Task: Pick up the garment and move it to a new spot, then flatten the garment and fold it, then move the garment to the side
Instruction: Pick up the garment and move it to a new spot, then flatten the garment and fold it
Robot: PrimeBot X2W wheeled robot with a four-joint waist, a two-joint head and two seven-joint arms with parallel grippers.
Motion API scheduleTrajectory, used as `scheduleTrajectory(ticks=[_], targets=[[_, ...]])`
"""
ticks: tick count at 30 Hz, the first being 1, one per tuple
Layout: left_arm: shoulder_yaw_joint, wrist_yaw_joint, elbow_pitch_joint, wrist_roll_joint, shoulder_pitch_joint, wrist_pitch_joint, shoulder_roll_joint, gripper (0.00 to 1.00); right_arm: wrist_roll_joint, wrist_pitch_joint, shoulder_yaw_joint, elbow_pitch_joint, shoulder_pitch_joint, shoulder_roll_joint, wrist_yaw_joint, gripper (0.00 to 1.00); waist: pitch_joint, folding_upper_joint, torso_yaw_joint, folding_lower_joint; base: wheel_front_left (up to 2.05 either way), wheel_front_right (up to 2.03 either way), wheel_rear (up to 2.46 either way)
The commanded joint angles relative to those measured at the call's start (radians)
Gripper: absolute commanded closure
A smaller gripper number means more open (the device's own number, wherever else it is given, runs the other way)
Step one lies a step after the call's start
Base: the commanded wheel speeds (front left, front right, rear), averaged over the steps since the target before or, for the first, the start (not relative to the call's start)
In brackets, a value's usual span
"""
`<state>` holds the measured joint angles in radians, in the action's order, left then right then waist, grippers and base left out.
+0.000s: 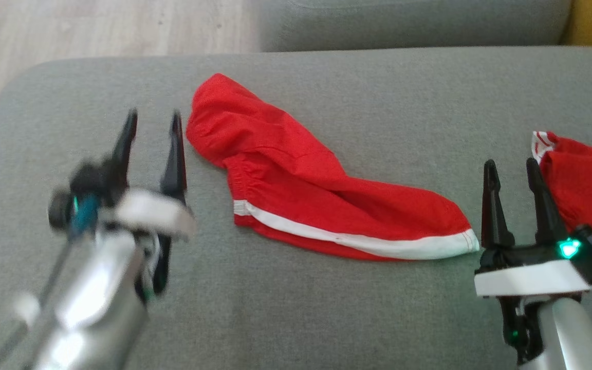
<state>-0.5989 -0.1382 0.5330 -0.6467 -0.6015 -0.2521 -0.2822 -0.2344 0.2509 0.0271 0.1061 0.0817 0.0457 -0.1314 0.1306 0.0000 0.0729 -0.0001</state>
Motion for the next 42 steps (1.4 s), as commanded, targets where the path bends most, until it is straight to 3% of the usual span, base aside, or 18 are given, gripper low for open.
scheduleTrajectory(ticks=[1,5,11,21,28,42], targets=[[0.067,-0.026,-0.077,0.022,0.032,-0.009,-0.022,0.00,0.009,0.011,0.021,-0.036,-0.003,0.004,0.001,0.00,-0.014,0.0000,0.015,0.0001,0.00,0.00,0.00],[0.140,-0.060,-0.228,0.061,0.227,-0.009,0.020,0.00,0.008,0.011,0.018,-0.035,-0.022,0.004,0.001,0.00,-0.025,0.0000,0.025,0.0001,0.00,0.00,0.00],[0.187,-0.040,-0.296,0.120,0.362,-0.010,0.064,0.00,0.008,0.011,0.033,-0.027,-0.037,0.004,0.001,0.00,-0.029,0.0000,0.019,0.0001,0.00,0.00,0.00],[0.179,0.039,-0.254,0.167,0.343,-0.008,0.086,0.00,0.006,0.011,0.049,-0.025,-0.031,0.004,0.001,0.00,-0.018,0.0000,-0.030,0.0001,0.00,0.00,0.00],[0.097,0.106,-0.157,0.168,0.311,0.120,0.079,0.00,0.002,0.011,0.049,-0.030,-0.027,0.004,0.001,0.00,0.009,0.0000,-0.065,0.0001,0.00,0.00,0.00],[0.092,0.113,-0.056,0.172,0.221,0.176,0.046,0.00,-0.005,0.011,0.043,-0.028,-0.006,0.004,0.001,0.00,0.057,0.0000,-0.105,0.0001,0.00,0.00,0.00]])
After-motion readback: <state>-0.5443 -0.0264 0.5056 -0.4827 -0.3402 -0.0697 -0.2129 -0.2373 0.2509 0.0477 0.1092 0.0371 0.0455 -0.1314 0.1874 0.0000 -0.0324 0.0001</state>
